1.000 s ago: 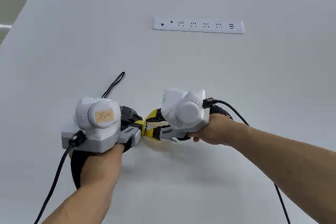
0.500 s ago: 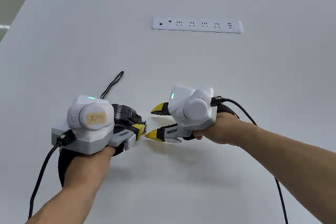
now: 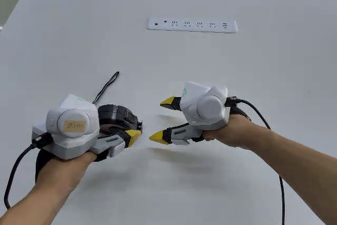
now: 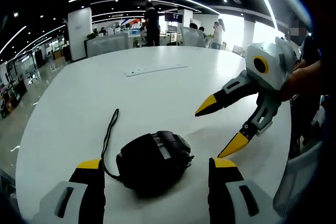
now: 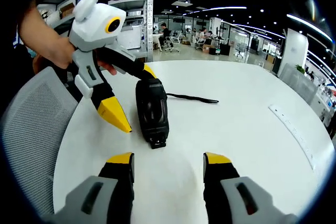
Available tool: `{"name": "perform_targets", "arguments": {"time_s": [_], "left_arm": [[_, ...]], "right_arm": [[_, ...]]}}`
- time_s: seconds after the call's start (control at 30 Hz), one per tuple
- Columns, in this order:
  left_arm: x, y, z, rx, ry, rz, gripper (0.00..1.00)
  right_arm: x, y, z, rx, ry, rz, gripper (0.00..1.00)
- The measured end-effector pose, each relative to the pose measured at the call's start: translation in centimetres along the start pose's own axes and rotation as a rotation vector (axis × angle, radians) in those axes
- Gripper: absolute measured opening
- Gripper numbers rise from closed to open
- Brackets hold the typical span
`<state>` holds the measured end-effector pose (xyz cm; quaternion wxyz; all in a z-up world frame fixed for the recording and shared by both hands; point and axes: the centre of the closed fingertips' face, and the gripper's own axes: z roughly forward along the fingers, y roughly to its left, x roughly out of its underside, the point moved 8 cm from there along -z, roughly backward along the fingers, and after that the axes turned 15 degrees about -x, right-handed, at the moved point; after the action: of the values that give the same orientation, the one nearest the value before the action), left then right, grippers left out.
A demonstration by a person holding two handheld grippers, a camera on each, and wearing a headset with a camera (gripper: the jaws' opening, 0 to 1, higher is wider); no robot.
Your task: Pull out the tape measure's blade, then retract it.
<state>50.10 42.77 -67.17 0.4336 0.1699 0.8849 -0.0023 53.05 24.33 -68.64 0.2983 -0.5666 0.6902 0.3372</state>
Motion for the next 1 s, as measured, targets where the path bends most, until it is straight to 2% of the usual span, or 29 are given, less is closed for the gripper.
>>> {"name": "perform_targets", "arguments": {"time_s": [0.2,0.53,0.73,0.87,0.93,1.0], "left_arm": [[0.5,0.6,-0.5,0.044,-0.019,0.0,0.8],[0.6,1.2,-1.2,0.127,-0.045,0.04,0.83],[0.6,1.8,-2.1,0.167,-0.059,0.041,0.87],[0.8,2.2,-2.5,0.181,-0.063,0.065,0.88],[0.8,2.3,-2.7,0.191,-0.072,0.065,0.89],[0.7,2.3,-3.0,0.203,-0.087,0.061,0.9]], "right_arm": [[0.5,0.7,-1.7,0.04,-0.025,0.027,0.58],[1.3,1.8,-4.0,0.103,-0.061,0.077,0.68],[1.8,2.8,-5.2,0.135,-0.074,0.104,0.73],[2.3,3.4,-6.2,0.162,-0.087,0.132,0.75],[2.4,3.7,-6.5,0.166,-0.108,0.146,0.78],[2.5,4.1,-6.8,0.172,-0.105,0.152,0.81]]}}
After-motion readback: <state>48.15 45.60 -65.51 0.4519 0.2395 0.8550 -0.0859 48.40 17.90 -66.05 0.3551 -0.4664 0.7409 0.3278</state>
